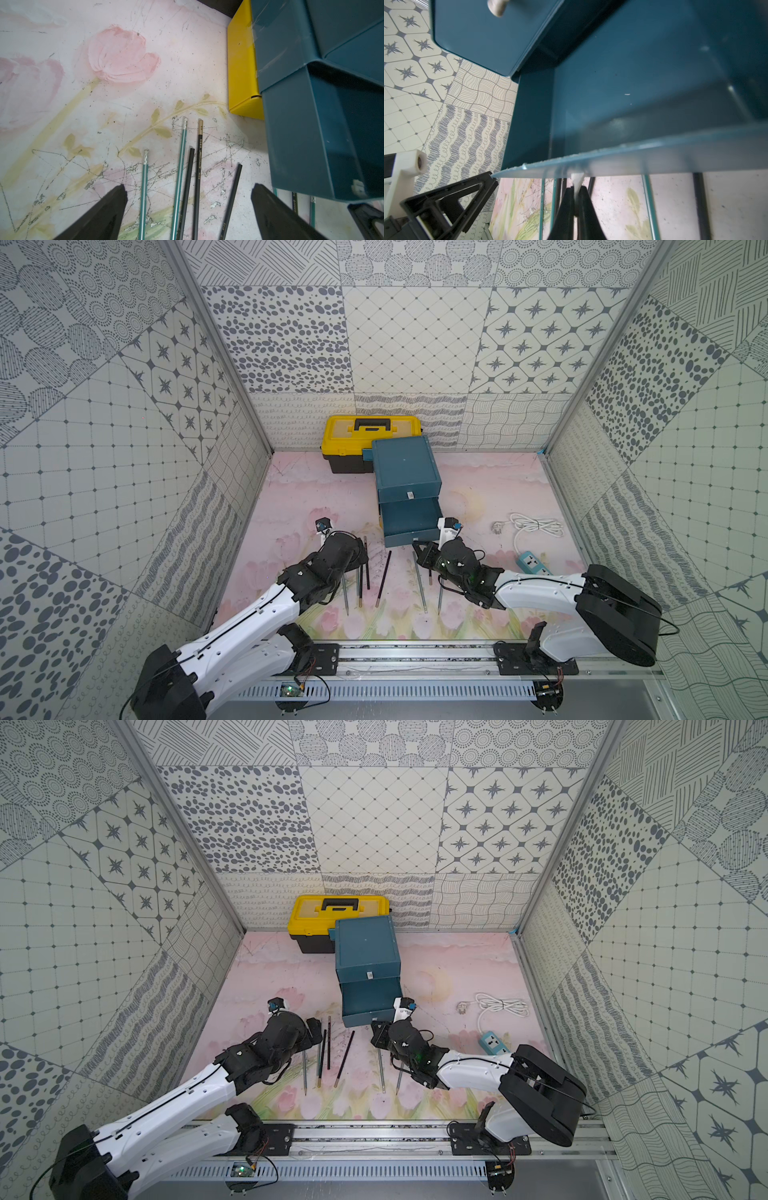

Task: Please place the pencils in the drawer according to their color
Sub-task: Open the drawer in the storage box.

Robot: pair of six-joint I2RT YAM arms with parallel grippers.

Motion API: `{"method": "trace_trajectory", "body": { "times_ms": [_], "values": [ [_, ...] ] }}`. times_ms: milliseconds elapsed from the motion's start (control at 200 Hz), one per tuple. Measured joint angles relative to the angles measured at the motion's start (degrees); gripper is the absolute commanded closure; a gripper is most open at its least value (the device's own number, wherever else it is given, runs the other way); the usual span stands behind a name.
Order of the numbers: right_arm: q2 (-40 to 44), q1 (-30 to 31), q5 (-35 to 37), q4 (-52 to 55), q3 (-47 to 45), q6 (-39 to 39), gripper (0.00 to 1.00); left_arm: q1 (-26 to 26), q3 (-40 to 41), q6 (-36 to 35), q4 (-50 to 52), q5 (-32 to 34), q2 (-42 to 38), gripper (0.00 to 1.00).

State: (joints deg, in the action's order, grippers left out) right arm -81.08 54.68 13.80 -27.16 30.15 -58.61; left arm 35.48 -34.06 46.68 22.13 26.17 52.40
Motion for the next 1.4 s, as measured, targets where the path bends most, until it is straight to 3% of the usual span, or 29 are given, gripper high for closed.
{"method": "trace_trajectory", "body": {
  "times_ms": [310, 540, 731, 861, 1016, 1256, 1401],
  "values": [
    [1.68, 0.02, 0.98, 3.28, -0.02, 0.44, 0.61, -0.02, 0.0, 0.17, 0.24, 0.0, -0.09, 0.01],
    [5.14, 0.02, 1.33, 7.78, -0.02, 1.75, 0.53, -0.02, -1.18, 1.09, 4.0, 0.0, 0.35, 0.01],
    [9.49, 0.02, 2.32, 17.99, 1.36, 2.73, 0.52, -0.02, -2.54, 2.56, 8.31, -0.09, 0.9, 0.01],
    [12.98, 0.0, 3.32, 26.03, 2.19, 3.02, 0.58, -0.02, -2.56, 3.34, 10.45, -0.37, 0.9, 0.01],
    [15.58, 0.0, 4.7, 37.42, 3.85, 2.86, 0.56, -0.02, -1.95, 4.68, 11.82, -0.68, 0.63, 0.01],
    [14.45, 0.04, 3.65, 53.0, 7.89, 1.68, 0.49, -0.02, -1.31, 6.03, 12.04, -1.16, 0.33, 0.01],
    [11.26, 0.63, 0.68, 57.64, 8.63, 0.92, 0.51, -0.02, -1.03, 6.49, 12.02, -1.16, 0.33, 0.01]
  ]
}}
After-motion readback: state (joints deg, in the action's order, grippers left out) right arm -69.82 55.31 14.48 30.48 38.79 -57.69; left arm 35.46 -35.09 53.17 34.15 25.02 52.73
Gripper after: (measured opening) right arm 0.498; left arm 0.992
